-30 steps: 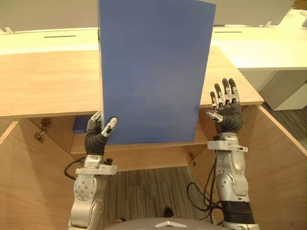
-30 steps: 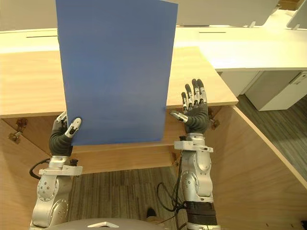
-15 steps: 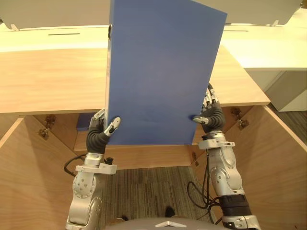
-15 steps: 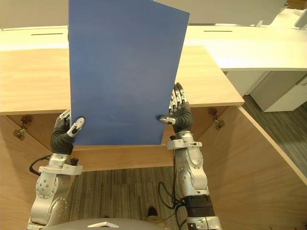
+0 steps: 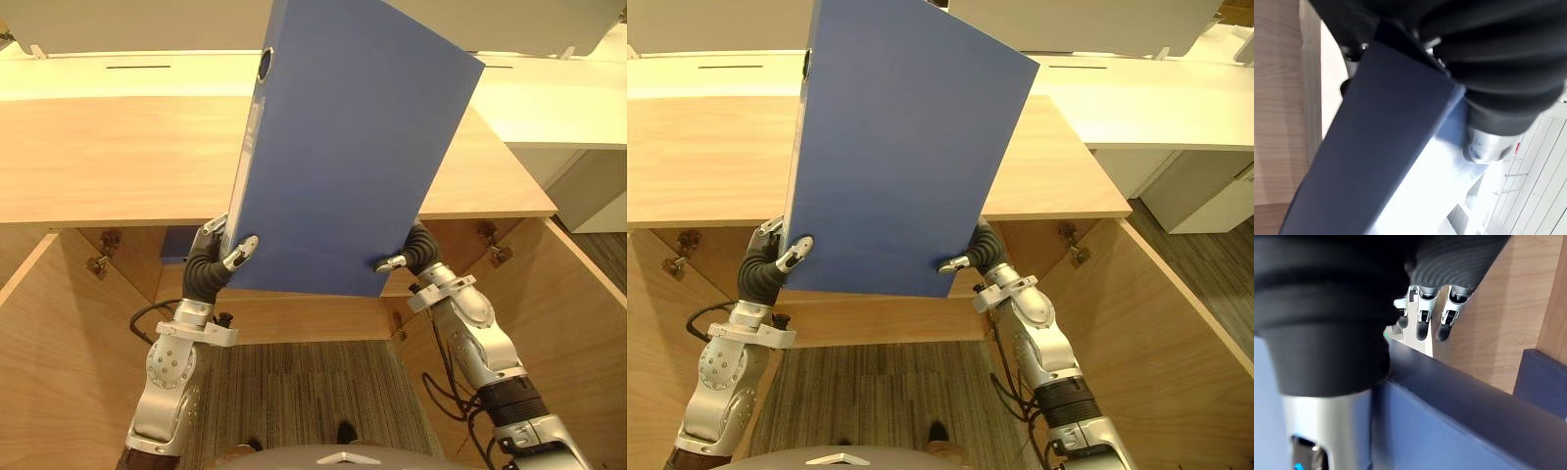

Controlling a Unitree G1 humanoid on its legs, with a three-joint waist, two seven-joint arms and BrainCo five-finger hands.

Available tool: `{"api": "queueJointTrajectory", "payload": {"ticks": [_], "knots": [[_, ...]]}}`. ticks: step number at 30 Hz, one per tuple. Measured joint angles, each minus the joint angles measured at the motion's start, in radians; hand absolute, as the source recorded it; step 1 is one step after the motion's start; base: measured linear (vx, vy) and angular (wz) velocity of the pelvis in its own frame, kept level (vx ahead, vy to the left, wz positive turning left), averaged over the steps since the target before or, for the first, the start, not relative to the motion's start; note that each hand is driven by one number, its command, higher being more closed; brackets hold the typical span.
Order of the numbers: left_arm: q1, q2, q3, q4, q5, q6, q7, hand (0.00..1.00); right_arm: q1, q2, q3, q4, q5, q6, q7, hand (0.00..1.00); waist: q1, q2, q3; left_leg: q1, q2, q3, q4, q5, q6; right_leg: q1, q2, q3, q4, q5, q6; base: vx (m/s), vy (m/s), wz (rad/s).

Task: Walk over to the cabinet, pick up the folder, carry it to the office cabinet, place the folder inside the office cabinet, then close the office cabinet door

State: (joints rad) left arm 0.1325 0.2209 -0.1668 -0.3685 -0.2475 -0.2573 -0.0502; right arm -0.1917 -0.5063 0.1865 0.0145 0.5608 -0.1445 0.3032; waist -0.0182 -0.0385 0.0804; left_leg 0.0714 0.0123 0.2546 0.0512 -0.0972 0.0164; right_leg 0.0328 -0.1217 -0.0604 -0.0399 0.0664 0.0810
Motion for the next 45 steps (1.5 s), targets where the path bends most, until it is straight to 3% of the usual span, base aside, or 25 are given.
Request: {"api": "queueJointTrajectory", "payload": {"ticks": [6, 11, 16, 20, 21, 34, 41, 45], "knots": [[-0.026, 0.050, -0.017, 0.000, 0.025, -0.005, 0.000, 1.00, -0.028, -0.071, 0.050, 0.008, -0.017, 0.011, 0.018, 1.00, -0.001, 0.000, 0.000, -0.005, -0.001, 0.002, -0.001, 0.006, -0.002, -0.003, 0.000, 0.003, -0.008, 0.000, 0.000, -0.05, -0.026, -0.01], [-0.038, 0.079, -0.033, 0.030, 0.055, -0.018, 0.000, 1.00, -0.025, -0.070, 0.079, 0.046, -0.018, 0.041, 0.017, 1.00, -0.005, 0.000, 0.000, -0.020, -0.001, 0.002, -0.001, 0.012, -0.001, -0.017, 0.000, 0.003, -0.012, 0.005, 0.005, -0.02, -0.018, 0.00], [-0.039, 0.075, -0.031, 0.037, 0.055, -0.020, 0.004, 1.00, -0.010, -0.019, 0.047, 0.036, -0.020, 0.038, 0.018, 1.00, -0.007, 0.000, -0.002, -0.019, -0.001, 0.001, -0.001, 0.012, -0.001, -0.016, 0.000, 0.002, -0.010, 0.005, 0.005, -0.03, -0.016, 0.00], [-0.037, 0.063, -0.020, 0.038, 0.055, -0.020, 0.017, 1.00, 0.002, 0.069, -0.003, 0.026, -0.072, 0.027, 0.013, 1.00, -0.007, -0.001, -0.005, -0.019, -0.002, 0.001, -0.001, 0.013, -0.001, -0.017, 0.000, 0.003, -0.009, 0.005, 0.005, -0.04, -0.015, 0.00], [-0.035, 0.051, -0.010, 0.038, 0.055, -0.021, 0.017, 0.00, 0.015, 0.091, -0.020, 0.000, -0.091, 0.027, 0.002, 1.00, -0.006, -0.001, -0.006, -0.019, -0.002, 0.001, -0.001, 0.013, -0.001, -0.017, -0.001, 0.003, -0.008, 0.005, 0.005, -0.04, -0.016, 0.00], [0.008, -0.066, 0.047, 0.037, 0.100, -0.036, 0.035, 0.00, 0.046, 0.303, -0.113, -0.122, -0.162, -0.003, -0.116, 1.00, -0.007, -0.009, -0.018, -0.018, -0.002, -0.001, 0.000, 0.014, -0.001, -0.019, 0.000, 0.002, -0.011, 0.004, 0.005, -0.01, -0.006, 0.00], [0.031, -0.124, 0.130, 0.037, 0.198, -0.030, 0.116, 0.00, 0.078, 0.405, -0.115, -0.157, -0.174, -0.028, -0.174, 1.00, -0.008, -0.011, -0.020, -0.018, -0.002, -0.005, -0.001, 0.015, 0.000, -0.017, 0.000, -0.002, -0.011, 0.004, 0.005, 0.00, 0.000, 0.00], [0.039, -0.152, 0.219, 0.066, 0.228, -0.025, 0.166, 0.00, 0.112, 0.419, -0.141, -0.157, -0.174, -0.028, -0.183, 1.00, -0.006, -0.013, -0.029, -0.017, -0.002, -0.009, -0.001, 0.016, 0.000, -0.010, -0.001, -0.005, -0.012, 0.003, 0.004, 0.00, 0.000, 0.00]]}}
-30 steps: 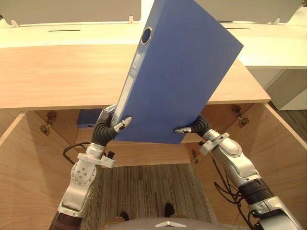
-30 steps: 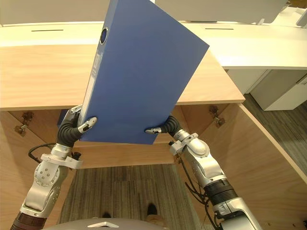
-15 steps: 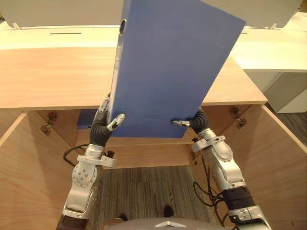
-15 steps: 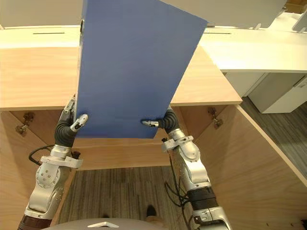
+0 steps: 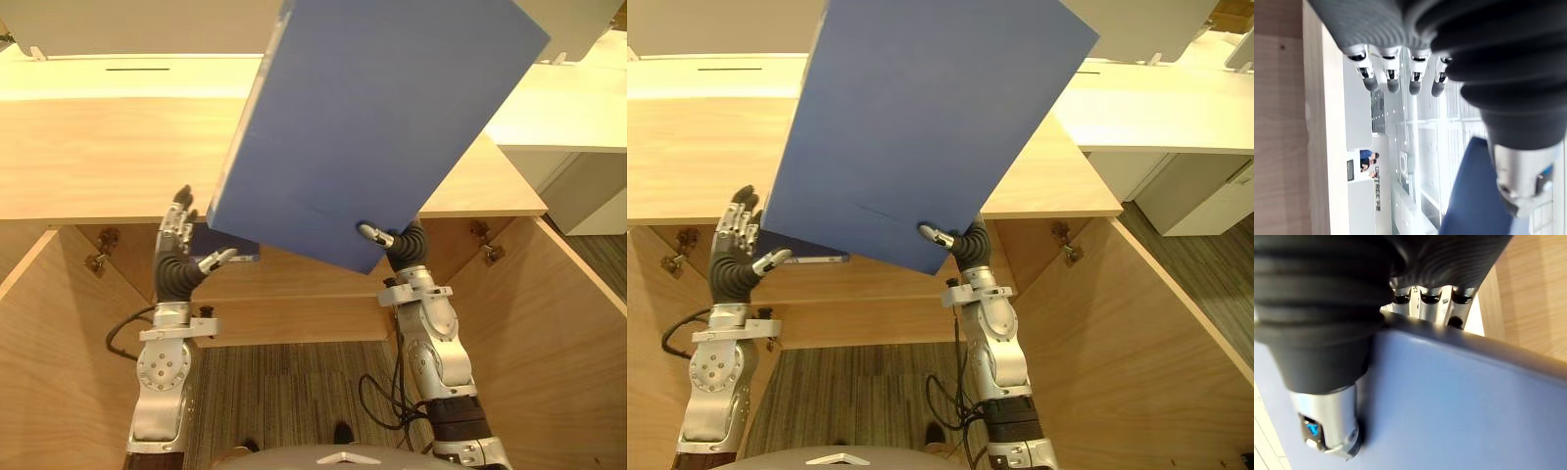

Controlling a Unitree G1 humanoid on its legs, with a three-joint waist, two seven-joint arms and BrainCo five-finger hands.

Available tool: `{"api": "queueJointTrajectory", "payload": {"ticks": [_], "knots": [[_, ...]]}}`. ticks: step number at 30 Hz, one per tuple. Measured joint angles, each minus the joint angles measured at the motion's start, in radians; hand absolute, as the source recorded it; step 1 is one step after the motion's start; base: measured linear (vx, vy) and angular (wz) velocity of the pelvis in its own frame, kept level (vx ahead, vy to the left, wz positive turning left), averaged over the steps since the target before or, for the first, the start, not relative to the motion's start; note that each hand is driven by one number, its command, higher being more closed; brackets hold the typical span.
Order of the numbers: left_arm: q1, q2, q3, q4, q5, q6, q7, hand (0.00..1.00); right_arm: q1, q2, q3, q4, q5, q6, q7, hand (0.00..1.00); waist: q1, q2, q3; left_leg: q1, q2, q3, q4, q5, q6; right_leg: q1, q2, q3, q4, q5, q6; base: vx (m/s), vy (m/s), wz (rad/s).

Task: Walk over to the cabinet, pick up the folder, carry it to the office cabinet, place the folder inside the office cabinet, then close the office cabinet door

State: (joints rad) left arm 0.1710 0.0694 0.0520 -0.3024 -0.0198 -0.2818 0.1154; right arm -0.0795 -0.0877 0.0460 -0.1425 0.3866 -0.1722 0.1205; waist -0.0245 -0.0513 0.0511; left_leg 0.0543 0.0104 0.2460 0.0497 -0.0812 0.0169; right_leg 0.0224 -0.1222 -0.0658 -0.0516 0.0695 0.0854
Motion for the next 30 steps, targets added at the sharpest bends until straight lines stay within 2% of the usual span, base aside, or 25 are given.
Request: {"api": "queueJointTrajectory", "payload": {"ticks": [9, 17, 24, 28, 30], "knots": [[0.060, -0.060, 0.165, 0.093, 0.026, 0.057, 0.093, 0.00, 0.045, 0.001, -0.024, 0.000, -0.034, 0.000, -0.019, 1.00, 0.006, -0.003, -0.016, 0.021, -0.005, -0.012, -0.050, 0.029, -0.005, -0.001, 0.000, -0.008, 0.007, -0.013, 0.002, -0.01, -0.008, 0.03], [0.125, -0.114, 0.233, 0.269, 0.026, 0.102, 0.095, 0.00, 0.091, 0.032, -0.039, 0.000, -0.149, 0.001, -0.043, 1.00, 0.017, -0.006, -0.020, 0.031, -0.007, -0.029, -0.078, 0.042, -0.007, 0.009, 0.000, -0.029, 0.007, -0.021, 0.007, 0.00, -0.017, 0.07], [0.133, -0.125, 0.259, 0.667, 0.025, 0.164, 0.066, 0.00, 0.123, 0.038, 0.040, -0.046, -0.240, 0.001, -0.079, 1.00, 0.024, -0.013, -0.024, 0.037, -0.007, -0.029, -0.089, 0.043, -0.005, 0.012, 0.000, -0.031, 0.002, -0.021, 0.007, 0.00, 0.000, 0.00], [0.125, -0.082, 0.257, 0.909, 0.027, 0.181, 0.052, 0.00, 0.123, 0.016, 0.125, -0.046, -0.298, 0.001, -0.087, 1.00, 0.022, -0.018, -0.028, 0.036, -0.006, -0.027, -0.087, 0.043, -0.006, 0.007, 0.001, -0.028, 0.000, -0.021, 0.007, -0.04, -0.021, -0.01], [0.123, -0.067, 0.257, 0.969, 0.040, 0.189, 0.052, 0.00, 0.122, -0.009, 0.167, -0.045, -0.338, 0.000, -0.087, 1.00, 0.023, -0.018, -0.028, 0.035, -0.006, -0.027, -0.086, 0.043, -0.006, 0.007, 0.001, -0.028, -0.001, -0.021, 0.008, -0.03, -0.020, -0.01]]}}
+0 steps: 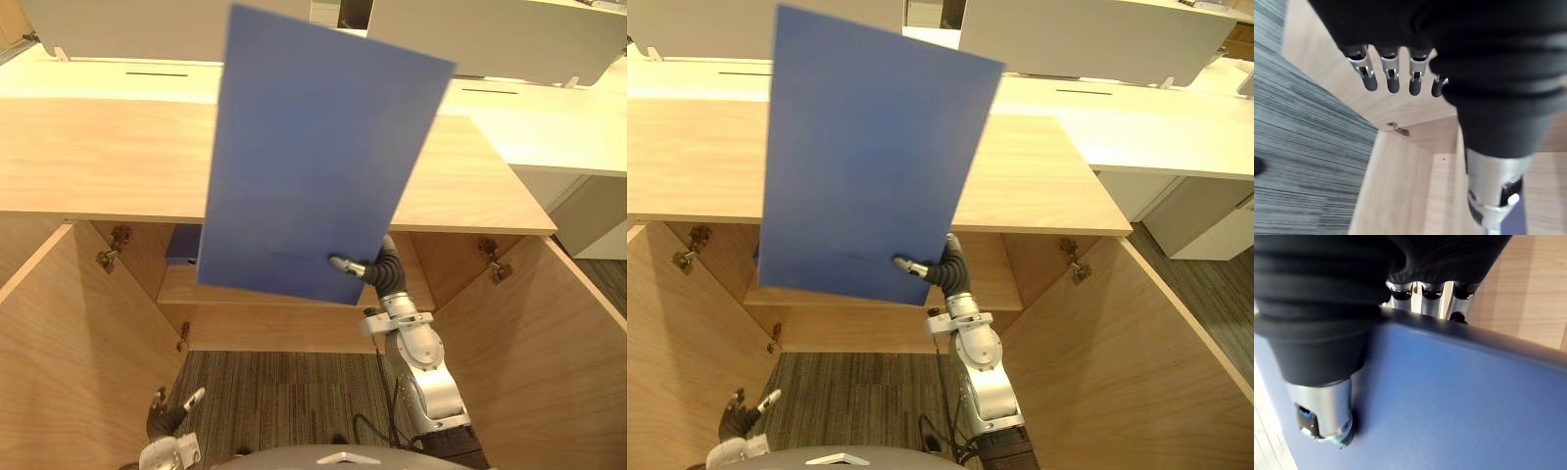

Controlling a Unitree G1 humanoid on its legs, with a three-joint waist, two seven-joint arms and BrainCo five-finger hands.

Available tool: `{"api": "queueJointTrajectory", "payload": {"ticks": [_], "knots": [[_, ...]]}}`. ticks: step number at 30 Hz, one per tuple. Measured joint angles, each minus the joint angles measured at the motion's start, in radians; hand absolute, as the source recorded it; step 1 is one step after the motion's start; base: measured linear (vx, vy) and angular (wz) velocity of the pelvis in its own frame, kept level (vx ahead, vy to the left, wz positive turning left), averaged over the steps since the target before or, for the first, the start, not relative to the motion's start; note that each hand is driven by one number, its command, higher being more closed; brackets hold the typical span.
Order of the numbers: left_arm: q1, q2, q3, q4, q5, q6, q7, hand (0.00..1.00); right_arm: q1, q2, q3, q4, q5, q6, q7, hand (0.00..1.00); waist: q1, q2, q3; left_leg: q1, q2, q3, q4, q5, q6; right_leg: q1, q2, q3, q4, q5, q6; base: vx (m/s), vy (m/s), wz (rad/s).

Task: Walk over to the cabinet, pick up the folder, carry it to the office cabinet, place the folder inside the office cabinet, then close the office cabinet door

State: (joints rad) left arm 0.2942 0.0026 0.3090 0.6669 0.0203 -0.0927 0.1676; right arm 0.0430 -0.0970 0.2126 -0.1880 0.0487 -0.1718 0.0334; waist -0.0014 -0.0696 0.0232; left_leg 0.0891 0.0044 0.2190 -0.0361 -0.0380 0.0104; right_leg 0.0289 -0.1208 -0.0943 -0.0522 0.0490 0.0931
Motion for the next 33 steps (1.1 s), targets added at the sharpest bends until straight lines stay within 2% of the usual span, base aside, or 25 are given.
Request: {"api": "queueJointTrajectory", "payload": {"ticks": [4, 8, 9, 10, 11, 12, 13, 14, 16, 18, 20, 22, 24, 29, 31, 33], "knots": [[-0.018, 0.048, -0.030, 0.125, 0.026, 0.005, 0.000, 0.00, -0.005, -0.074, 0.067, 0.015, -0.099, 0.000, 0.000, 1.00, 0.008, 0.001, 0.001, -0.003, -0.001, 0.000, 0.000, 0.001, -0.002, 0.001, 0.001, 0.000, -0.010, 0.007, -0.001, -0.05, -0.027, 0.00], [-0.034, 0.063, -0.047, 0.188, 0.034, 0.006, -0.001, 0.00, -0.033, -0.117, 0.113, 0.061, -0.143, -0.004, 0.000, 1.00, 0.007, 0.009, 0.023, -0.013, -0.001, 0.001, 0.003, 0.003, -0.003, -0.007, 0.001, 0.002, -0.019, 0.017, -0.001, -0.04, -0.019, -0.03], [-0.048, 0.065, -0.052, 0.191, 0.034, 0.005, -0.001, 0.00, -0.059, -0.129, 0.133, 0.084, -0.163, -0.004, 0.000, 1.00, 0.007, -0.003, 0.035, -0.032, -0.001, 0.002, 0.012, 0.004, -0.003, -0.023, 0.001, 0.004, -0.019, 0.024, -0.002, -0.09, -0.028, -0.08], [-0.066, 0.069, -0.057, 0.188, 0.033, 0.005, -0.001, 0.00, -0.087, -0.139, 0.152, 0.097, -0.186, -0.003, 0.000, 1.00, 0.008, 0.002, 0.061, -0.066, 0.001, 0.008, 0.030, 0.003, -0.004, -0.054, 0.001, 0.015, -0.014, 0.032, -0.005, -0.13, -0.035, -0.14], [-0.083, 0.073, -0.057, 0.187, 0.032, 0.005, -0.001, 0.00, -0.114, -0.150, 0.169, 0.098, -0.206, -0.003, -0.001, 1.00, 0.009, -0.009, 0.083, -0.087, 0.004, 0.015, 0.047, 0.003, -0.004, -0.074, 0.001, 0.025, -0.010, 0.040, -0.007, -0.16, -0.032, -0.18], [-0.109, 0.079, -0.059, 0.187, 0.032, 0.005, 0.000, 0.00, -0.151, -0.158, 0.185, 0.098, -0.226, -0.003, -0.001, 1.00, 0.009, -0.001, 0.124, -0.142, 0.011, 0.021, 0.098, -0.012, -0.003, -0.113, 0.001, 0.030, 0.004, 0.049, -0.012, -0.18, -0.029, -0.15], [-0.133, 0.082, -0.068, 0.187, 0.031, 0.005, 0.000, 0.00, -0.179, -0.168, 0.193, 0.099, -0.238, -0.004, -0.001, 1.00, 0.007, -0.003, 0.148, -0.202, 0.022, 0.023, 0.170, -0.040, -0.001, -0.151, 0.002, 0.031, 0.026, 0.050, -0.012, -0.17, -0.026, -0.10], [-0.151, 0.083, -0.078, 0.187, 0.030, 0.005, 0.000, 0.00, -0.198, -0.171, 0.201, 0.101, -0.247, -0.004, -0.003, 1.00, 0.006, 0.007, 0.167, -0.249, 0.033, 0.022, 0.228, -0.061, -0.001, -0.178, 0.007, 0.032, 0.046, 0.049, -0.012, -0.18, -0.025, -0.08], [-0.223, 0.079, -0.105, 0.185, 0.021, 0.003, 0.001, 0.00, -0.281, -0.197, 0.224, 0.150, -0.285, -0.007, -0.026, 1.00, 0.004, 0.058, 0.240, -0.406, 0.080, 0.012, 0.408, -0.120, 0.008, -0.289, 0.029, 0.033, 0.121, 0.046, -0.015, -0.22, -0.013, -0.10], [-0.264, 0.085, -0.121, 0.170, 0.019, -0.001, 0.002, 0.00, -0.328, -0.206, 0.236, 0.191, -0.316, -0.003, -0.043, 1.00, 0.004, 0.072, 0.287, -0.480, 0.094, 0.006, 0.464, -0.130, 0.012, -0.362, 0.036, 0.036, 0.170, 0.044, -0.016, -0.23, 0.002, -0.08], [-0.294, 0.097, -0.138, 0.159, 0.003, -0.008, 0.002, 0.00, -0.354, -0.214, 0.238, 0.209, -0.344, -0.004, -0.066, 1.00, 0.006, 0.072, 0.326, -0.542, 0.105, 0.006, 0.510, -0.138, 0.011, -0.436, 0.039, 0.043, 0.238, 0.028, -0.017, -0.21, 0.006, -0.10], [-0.304, 0.096, -0.156, 0.110, -0.012, -0.009, 0.003, 0.00, -0.366, -0.234, 0.240, 0.208, -0.381, 0.001, -0.070, 1.00, 0.014, 0.073, 0.345, -0.648, 0.126, 0.012, 0.595, -0.166, 0.008, -0.573, 0.040, 0.058, 0.372, -0.015, -0.018, -0.20, 0.018, -0.17], [-0.312, 0.093, -0.165, 0.071, -0.019, -0.009, 0.003, 0.00, -0.366, -0.236, 0.236, 0.206, -0.402, 0.005, -0.081, 1.00, 0.016, 0.073, 0.364, -0.708, 0.137, 0.014, 0.646, -0.184, 0.005, -0.648, 0.038, 0.064, 0.442, -0.046, -0.026, -0.15, 0.005, -0.08], [-0.338, 0.076, -0.162, -0.064, -0.020, -0.013, 0.002, 0.00, -0.370, -0.236, 0.225, 0.144, -0.396, 0.016, -0.102, 1.00, 0.033, 0.075, 0.405, -0.858, 0.179, 0.028, 0.741, -0.203, 0.006, -0.817, 0.033, 0.049, 0.548, -0.071, -0.033, -0.13, -0.046, -0.16], [-0.346, 0.062, -0.163, -0.119, -0.020, -0.014, 0.000, 0.00, -0.368, -0.234, 0.200, 0.121, -0.370, 0.021, -0.101, 1.00, 0.035, 0.077, 0.412, -0.908, 0.193, 0.026, 0.771, -0.204, 0.005, -0.869, 0.033, 0.040, 0.584, -0.075, -0.044, -0.05, -0.053, -0.07], [-0.319, 0.044, -0.178, -0.269, -0.023, -0.015, -0.001, 0.00, -0.363, -0.234, 0.142, 0.115, -0.286, 0.022, -0.099, 1.00, 0.042, 0.084, 0.419, -0.953, 0.199, 0.013, 0.803, -0.206, 0.009, -0.917, 0.029, 0.031, 0.633, -0.092, -0.055, -0.01, -0.047, 0.10]]}}
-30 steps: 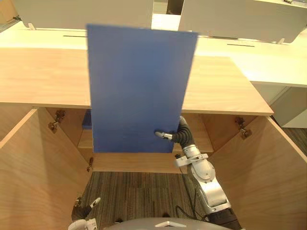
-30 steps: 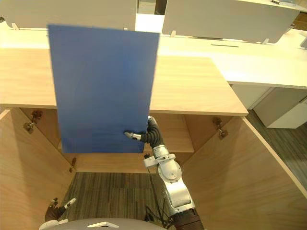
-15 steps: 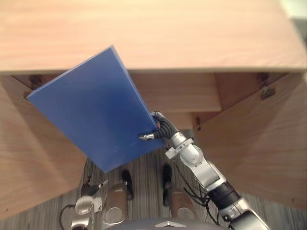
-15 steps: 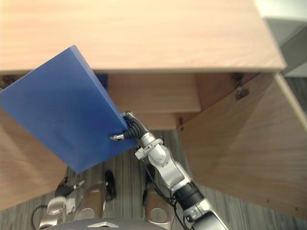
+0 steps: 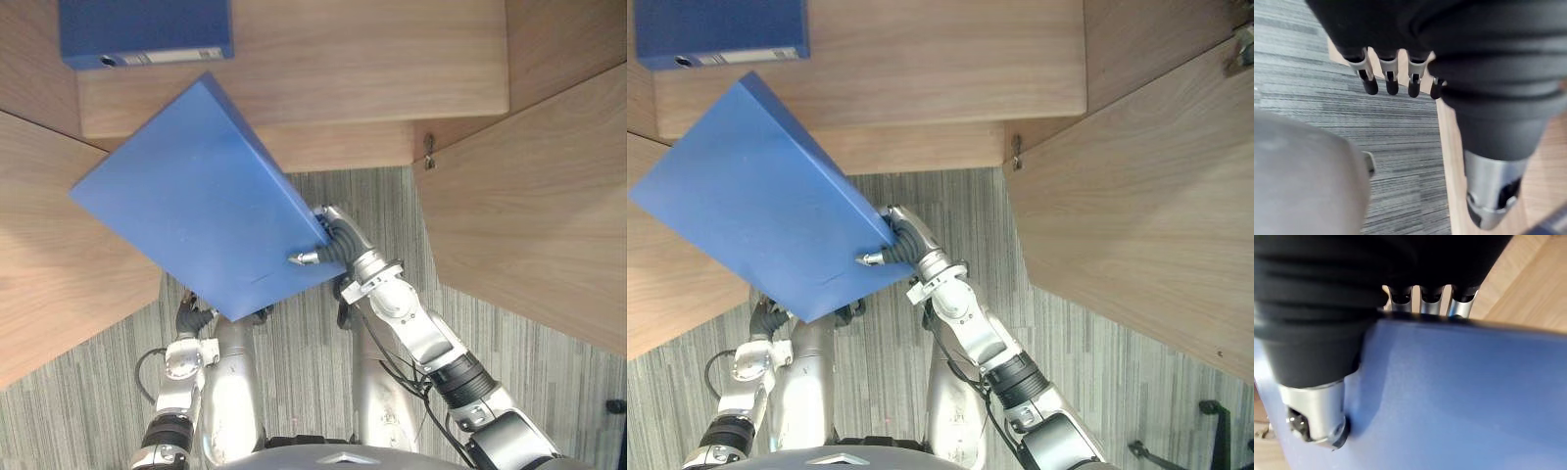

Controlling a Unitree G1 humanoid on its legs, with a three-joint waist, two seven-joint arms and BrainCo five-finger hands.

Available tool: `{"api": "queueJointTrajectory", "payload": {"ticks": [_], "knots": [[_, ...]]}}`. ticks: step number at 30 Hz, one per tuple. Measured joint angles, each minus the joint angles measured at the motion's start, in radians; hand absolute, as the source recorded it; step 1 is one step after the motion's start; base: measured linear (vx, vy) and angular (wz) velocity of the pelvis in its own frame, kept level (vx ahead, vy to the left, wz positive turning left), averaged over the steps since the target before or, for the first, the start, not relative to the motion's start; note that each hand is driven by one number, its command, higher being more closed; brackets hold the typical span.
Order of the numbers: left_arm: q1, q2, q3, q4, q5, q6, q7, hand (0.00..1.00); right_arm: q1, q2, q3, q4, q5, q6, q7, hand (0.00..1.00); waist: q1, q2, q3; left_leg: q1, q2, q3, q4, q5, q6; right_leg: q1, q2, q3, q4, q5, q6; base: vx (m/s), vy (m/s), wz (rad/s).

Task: Walk over to the cabinet, pick up the folder, carry it to the office cabinet, place the folder inside the office cabinet, then close the office cabinet door

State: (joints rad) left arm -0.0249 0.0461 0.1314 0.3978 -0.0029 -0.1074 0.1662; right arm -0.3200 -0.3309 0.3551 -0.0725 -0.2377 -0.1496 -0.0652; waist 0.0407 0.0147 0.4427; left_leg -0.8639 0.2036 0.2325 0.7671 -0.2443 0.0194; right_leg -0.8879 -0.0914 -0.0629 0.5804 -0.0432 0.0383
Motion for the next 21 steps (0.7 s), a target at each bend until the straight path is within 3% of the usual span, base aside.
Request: {"api": "queueJointTrajectory", "payload": {"ticks": [3, 8, 15, 19, 21], "knots": [[0.099, -0.007, -0.009, -0.230, -0.029, -0.026, -0.035, 0.00, 0.008, 0.003, -0.164, -0.002, 0.154, 0.001, 0.003, 1.00, 0.019, 0.015, 0.024, -0.046, -0.001, -0.014, 0.016, -0.006, -0.006, -0.050, -0.008, -0.010, 0.040, -0.023, -0.005, 0.00, -0.021, 0.12], [0.175, -0.007, -0.008, -0.311, -0.053, -0.044, -0.069, 0.00, -0.019, -0.022, -0.357, 0.017, 0.370, 0.005, -0.009, 1.00, 0.043, 0.026, 0.034, -0.086, -0.004, -0.015, 0.017, -0.003, -0.002, -0.099, -0.017, -0.018, 0.069, -0.037, -0.002, 0.04, 0.002, 0.05], [0.173, -0.008, -0.011, -0.399, -0.113, -0.088, -0.088, 0.00, -0.162, -0.106, -0.444, 0.187, 0.649, 0.002, -0.009, 1.00, 0.050, 0.031, 0.039, -0.113, -0.019, -0.037, -0.003, 0.012, -0.013, -0.130, -0.037, -0.044, 0.106, -0.064, -0.009, 0.05, -0.011, 0.13], [0.127, -0.006, -0.016, -0.370, -0.150, -0.092, -0.087, 0.00, -0.245, -0.133, -0.463, 0.293, 0.800, 0.003, -0.011, 1.00, 0.051, 0.031, 0.040, -0.115, -0.022, -0.044, -0.022, 0.024, -0.020, -0.132, -0.041, -0.058, 0.096, -0.066, -0.011, 0.01, -0.022, 0.10], [0.024, 0.003, -0.017, -0.292, -0.149, -0.069, -0.082, 0.00, -0.333, -0.130, -0.453, 0.358, 0.843, 0.016, -0.011, 1.00, 0.042, 0.031, 0.040, -0.122, -0.021, -0.039, -0.025, 0.025, -0.021, -0.142, -0.041, -0.058, 0.093, -0.062, -0.015, -0.01, -0.008, -0.02]]}}
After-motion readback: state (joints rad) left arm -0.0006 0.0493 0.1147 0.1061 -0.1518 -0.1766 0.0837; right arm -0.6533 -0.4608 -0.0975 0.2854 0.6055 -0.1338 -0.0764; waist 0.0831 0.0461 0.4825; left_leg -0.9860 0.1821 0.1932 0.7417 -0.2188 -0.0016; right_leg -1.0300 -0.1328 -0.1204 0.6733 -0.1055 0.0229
